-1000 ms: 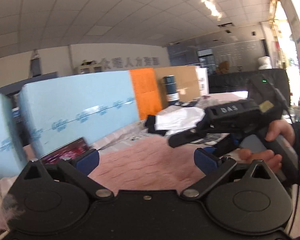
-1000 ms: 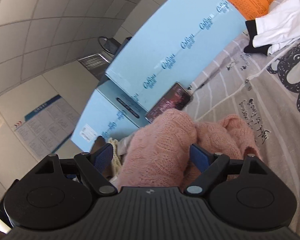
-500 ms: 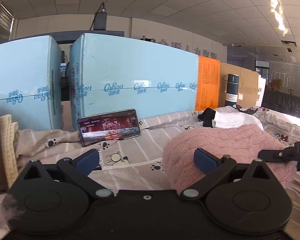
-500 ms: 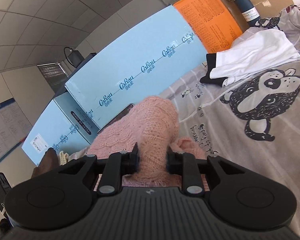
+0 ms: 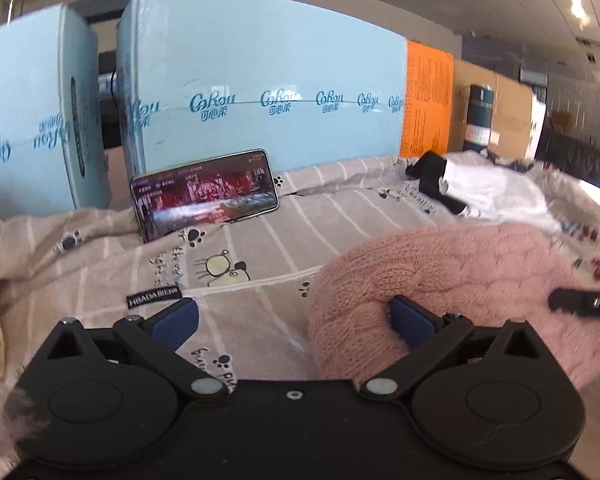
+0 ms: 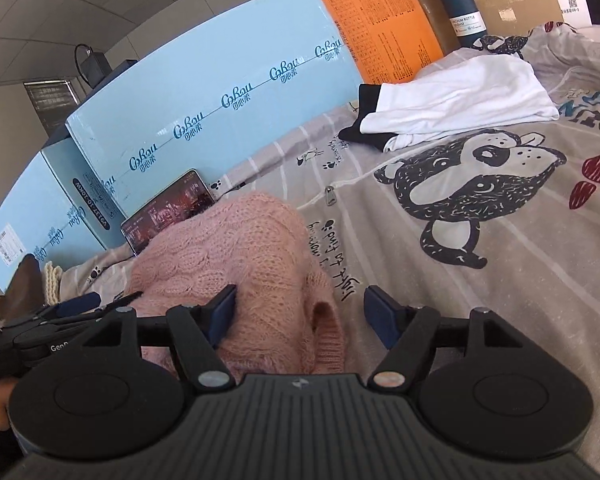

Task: Fold clothes
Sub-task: 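Grasp the rolled sweater with the left gripper while the right gripper grasps it too, then lift the folded sweater with both grippers and carry it onto the brown jacket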

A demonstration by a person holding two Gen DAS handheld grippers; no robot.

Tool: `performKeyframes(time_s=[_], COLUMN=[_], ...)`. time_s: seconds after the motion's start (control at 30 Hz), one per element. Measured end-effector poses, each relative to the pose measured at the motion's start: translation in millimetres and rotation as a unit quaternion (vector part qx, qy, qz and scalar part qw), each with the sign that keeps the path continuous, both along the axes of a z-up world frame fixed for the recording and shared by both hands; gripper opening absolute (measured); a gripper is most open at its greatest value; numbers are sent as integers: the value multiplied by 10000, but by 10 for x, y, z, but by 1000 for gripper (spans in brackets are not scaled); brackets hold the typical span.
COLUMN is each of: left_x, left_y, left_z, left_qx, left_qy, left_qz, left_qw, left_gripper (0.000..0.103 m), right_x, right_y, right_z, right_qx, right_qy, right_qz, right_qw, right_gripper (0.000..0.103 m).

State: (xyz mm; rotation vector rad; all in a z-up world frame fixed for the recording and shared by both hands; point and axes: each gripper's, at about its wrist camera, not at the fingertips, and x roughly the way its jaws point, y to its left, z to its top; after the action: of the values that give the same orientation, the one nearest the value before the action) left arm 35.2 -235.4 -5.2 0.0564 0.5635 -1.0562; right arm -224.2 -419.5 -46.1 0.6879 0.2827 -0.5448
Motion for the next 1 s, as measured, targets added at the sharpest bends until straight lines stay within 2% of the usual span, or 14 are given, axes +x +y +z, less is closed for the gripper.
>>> performKeyframes(time_s=[0.07,0.13,0.27,0.33,0.4,0.57,0.63,0.67,0.7,0.73,0.8,0.83,0.9,1.0], left_x=[123,240,223,190,146,-2,-39,-56,-74,-86,-91,-102,-135,-155], left_y=[119,230,166,102,68,37,38,40,41,43,56,84,149,314], left_z=[19,29,-112,-210,-287,-311,-314,-315,-313,-314,-318,-299,-248,-134], left_qx=[-373,-721,-674,-616,-655,-824,-825,-825,-800,-770,-776,-848,-1004,-1304], left_qy=[1013,1984,2881,3109,3128,2729,2532,2431,2291,2159,2004,1943,1773,1552], left_qz=[-164,-350,-892,-1015,-997,-1036,-1027,-1021,-974,-911,-820,-818,-820,-716], left_qw=[9940,9768,9511,9430,9423,9529,9584,9611,9652,9691,9732,9738,9756,9766], left_gripper=[103,103,103,103,103,103,101,100,93,81,73,67,61,60], right_x=[-123,-206,-151,-79,13,347,469,508,516,505,481,470,447,440], right_y=[-48,-75,-107,-96,-100,-82,-45,-31,-18,-4,22,35,70,190], right_z=[-3,3,-4,-3,-4,-19,-32,-51,-52,-42,-21,-11,24,180], right_qx=[355,626,889,849,887,1038,1124,1230,1276,1282,1296,1302,1293,1083], right_qy=[-326,-516,-329,-240,-217,-231,-237,-272,-311,-350,-430,-469,-544,-631], right_qz=[17,71,314,439,579,975,1083,1103,1092,1061,999,968,918,974], right_qw=[9988,9967,9950,9951,9941,9895,9875,9859,9853,9854,9856,9856,9858,9873], right_gripper=[81,82,85,88,92,92,80,69,59,55,44,42,39,38])
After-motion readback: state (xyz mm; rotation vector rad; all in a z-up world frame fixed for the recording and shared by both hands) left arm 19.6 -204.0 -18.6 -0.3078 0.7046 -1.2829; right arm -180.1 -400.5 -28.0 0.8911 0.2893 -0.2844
